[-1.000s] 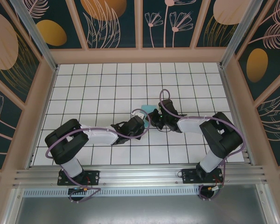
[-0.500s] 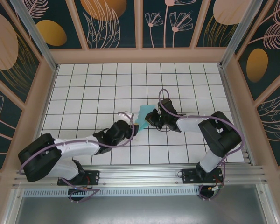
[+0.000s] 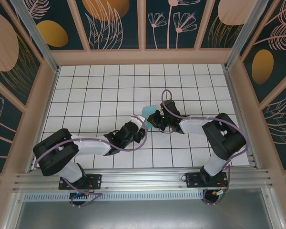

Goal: Fold a paper plane with a square sheet of paper (pick it up from the middle)
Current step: Fourth fold the wing at the center of the table.

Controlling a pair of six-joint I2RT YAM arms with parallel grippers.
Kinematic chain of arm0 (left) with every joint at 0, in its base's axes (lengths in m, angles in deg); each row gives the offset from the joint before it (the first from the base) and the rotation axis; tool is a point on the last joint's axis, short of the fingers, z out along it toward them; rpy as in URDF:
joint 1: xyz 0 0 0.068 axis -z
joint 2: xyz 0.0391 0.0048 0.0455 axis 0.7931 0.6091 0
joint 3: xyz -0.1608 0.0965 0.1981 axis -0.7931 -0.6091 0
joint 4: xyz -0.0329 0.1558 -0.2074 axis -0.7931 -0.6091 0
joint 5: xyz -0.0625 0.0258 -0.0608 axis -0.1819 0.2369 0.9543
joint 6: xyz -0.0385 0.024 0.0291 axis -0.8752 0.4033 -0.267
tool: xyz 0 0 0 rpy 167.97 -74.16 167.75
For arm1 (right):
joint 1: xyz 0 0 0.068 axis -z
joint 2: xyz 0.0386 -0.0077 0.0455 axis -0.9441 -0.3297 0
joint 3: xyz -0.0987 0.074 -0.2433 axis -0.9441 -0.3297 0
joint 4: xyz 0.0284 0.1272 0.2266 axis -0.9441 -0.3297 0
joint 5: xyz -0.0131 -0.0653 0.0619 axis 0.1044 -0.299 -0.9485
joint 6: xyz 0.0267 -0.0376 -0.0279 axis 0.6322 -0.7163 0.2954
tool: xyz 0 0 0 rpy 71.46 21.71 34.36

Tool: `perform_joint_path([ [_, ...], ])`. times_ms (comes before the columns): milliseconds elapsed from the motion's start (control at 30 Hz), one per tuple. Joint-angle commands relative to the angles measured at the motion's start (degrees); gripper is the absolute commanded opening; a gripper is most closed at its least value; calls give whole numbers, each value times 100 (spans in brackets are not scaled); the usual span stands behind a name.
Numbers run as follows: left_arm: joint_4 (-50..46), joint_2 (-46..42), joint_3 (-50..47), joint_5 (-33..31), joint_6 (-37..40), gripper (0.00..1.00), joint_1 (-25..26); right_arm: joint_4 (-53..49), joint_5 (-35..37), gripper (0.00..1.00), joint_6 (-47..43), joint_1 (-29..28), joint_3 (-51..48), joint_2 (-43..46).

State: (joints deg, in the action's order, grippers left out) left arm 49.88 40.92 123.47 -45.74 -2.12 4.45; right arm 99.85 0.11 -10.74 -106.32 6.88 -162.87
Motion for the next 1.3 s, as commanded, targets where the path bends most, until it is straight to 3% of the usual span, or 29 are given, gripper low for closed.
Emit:
perform_joint_path([
  [0, -478, 258, 166, -408, 87, 50, 120, -126, -59, 10, -68, 21, 160, -78],
  [267, -640, 586, 322, -698, 96, 53, 196, -143, -86, 10, -73, 38, 162, -63],
  [700, -643, 730, 389, -856, 83, 32, 196, -188, -85, 10, -102, 42, 169, -13],
  [1100, -539, 669, 388, -730, 162, 36, 196, -259, -97, 10, -192, 45, 168, 29],
  [1267, -467, 665, 401, -813, 154, 26, 195, -267, -129, 9, -227, 46, 187, 25],
])
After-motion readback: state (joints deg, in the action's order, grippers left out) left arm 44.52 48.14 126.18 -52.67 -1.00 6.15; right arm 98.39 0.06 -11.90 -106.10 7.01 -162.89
